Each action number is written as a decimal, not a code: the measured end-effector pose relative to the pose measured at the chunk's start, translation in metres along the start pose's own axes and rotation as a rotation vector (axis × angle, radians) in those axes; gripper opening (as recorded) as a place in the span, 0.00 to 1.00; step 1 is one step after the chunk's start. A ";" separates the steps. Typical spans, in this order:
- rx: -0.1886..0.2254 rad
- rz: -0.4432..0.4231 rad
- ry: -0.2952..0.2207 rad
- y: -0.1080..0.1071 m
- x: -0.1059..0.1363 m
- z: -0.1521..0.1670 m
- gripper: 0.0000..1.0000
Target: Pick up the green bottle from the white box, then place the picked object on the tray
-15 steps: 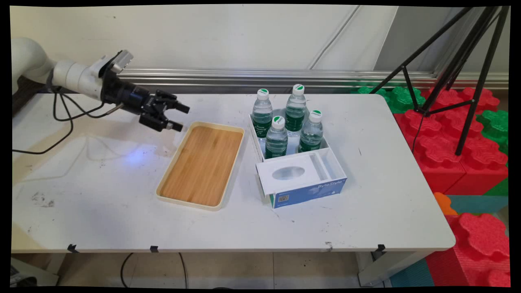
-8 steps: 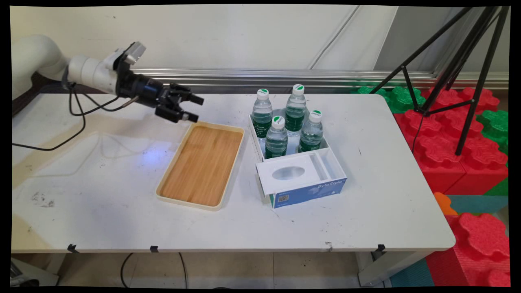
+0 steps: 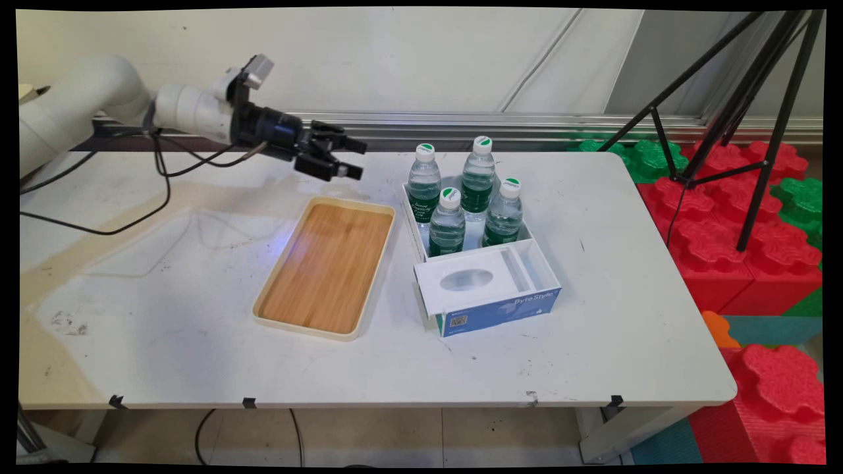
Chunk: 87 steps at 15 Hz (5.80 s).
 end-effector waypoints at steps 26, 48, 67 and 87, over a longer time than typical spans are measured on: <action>-0.015 0.005 0.037 -0.037 -0.006 0.113 1.00; -0.041 0.046 0.014 -0.045 -0.027 0.121 0.00; -0.049 0.044 0.087 -0.044 0.026 0.093 0.00; -0.096 0.129 -0.016 -0.002 0.014 0.006 0.00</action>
